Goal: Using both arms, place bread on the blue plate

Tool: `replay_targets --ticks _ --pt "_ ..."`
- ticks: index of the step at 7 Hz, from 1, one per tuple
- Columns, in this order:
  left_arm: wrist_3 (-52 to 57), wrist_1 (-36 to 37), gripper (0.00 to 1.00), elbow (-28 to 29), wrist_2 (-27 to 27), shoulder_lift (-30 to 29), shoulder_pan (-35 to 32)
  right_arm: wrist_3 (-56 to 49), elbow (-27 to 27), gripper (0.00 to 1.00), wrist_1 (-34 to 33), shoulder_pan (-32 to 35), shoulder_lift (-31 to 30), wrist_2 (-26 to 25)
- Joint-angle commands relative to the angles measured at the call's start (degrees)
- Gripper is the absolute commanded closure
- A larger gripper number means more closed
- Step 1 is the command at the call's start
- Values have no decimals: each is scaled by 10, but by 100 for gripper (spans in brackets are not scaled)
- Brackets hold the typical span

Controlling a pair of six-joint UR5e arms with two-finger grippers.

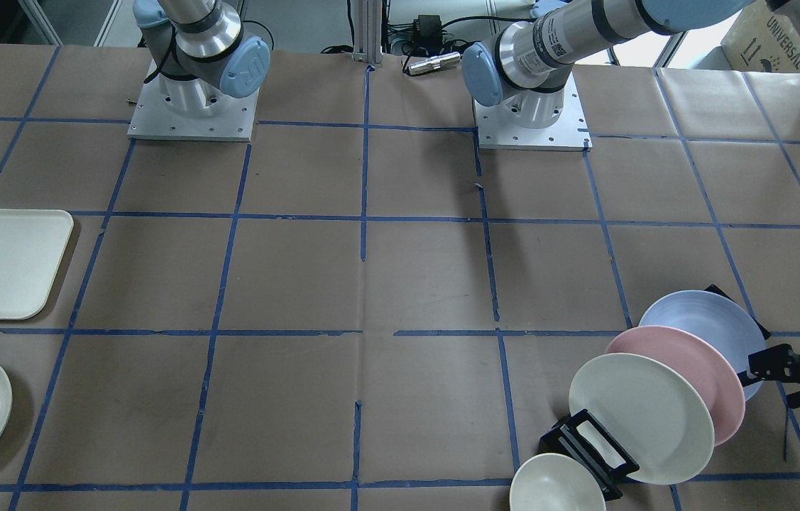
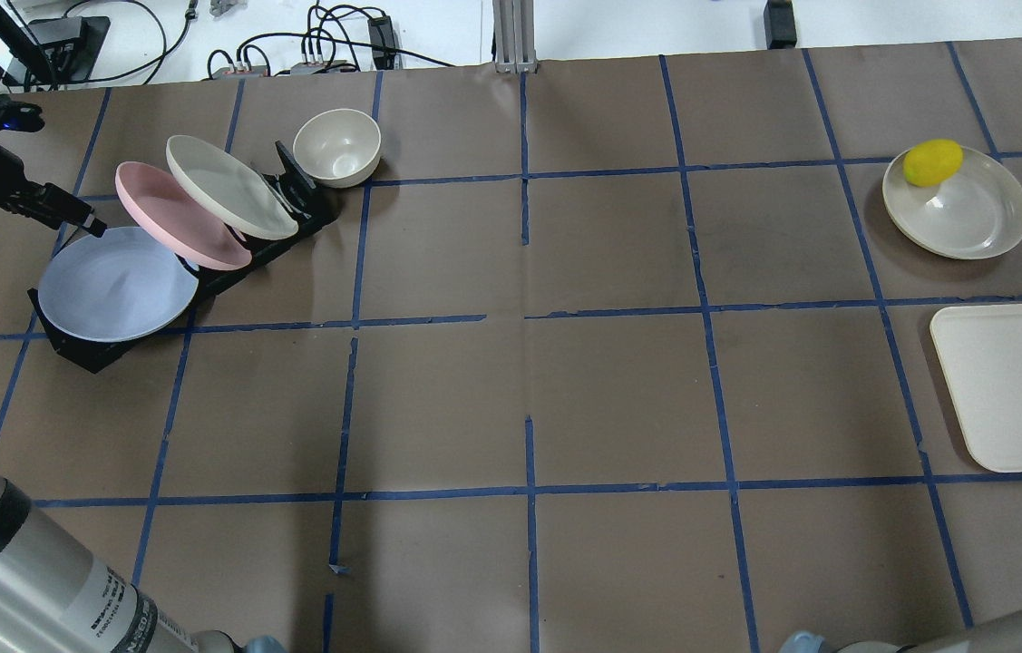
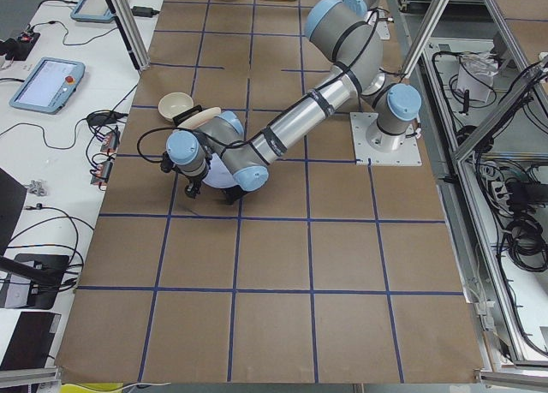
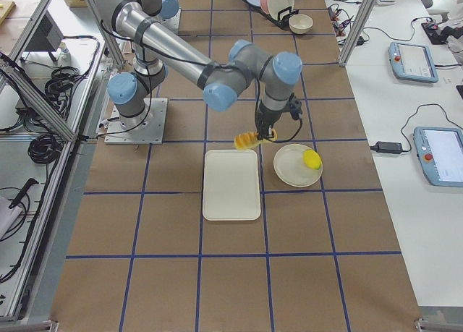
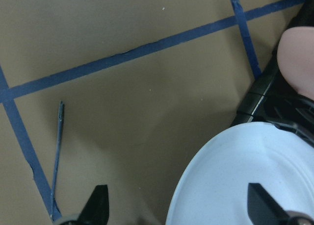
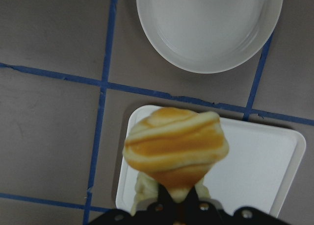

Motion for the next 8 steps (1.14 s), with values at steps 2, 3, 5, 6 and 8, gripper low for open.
replay_targets --ticks 2,3,5,6,8 --pt "-7 -20 6 -3 0 -9 11 196 -69 97 133 148 -48 3" --pt "-22 -22 47 -3 0 -9 11 255 -70 97 177 192 -77 5" --pt "-39 -37 85 -2 1 -4 9 390 -69 97 218 268 -91 47" --pt "-47 -41 90 0 3 1 8 432 -67 97 230 298 -92 49" --pt "-47 -85 92 14 14 28 9 494 -64 97 214 342 -88 52"
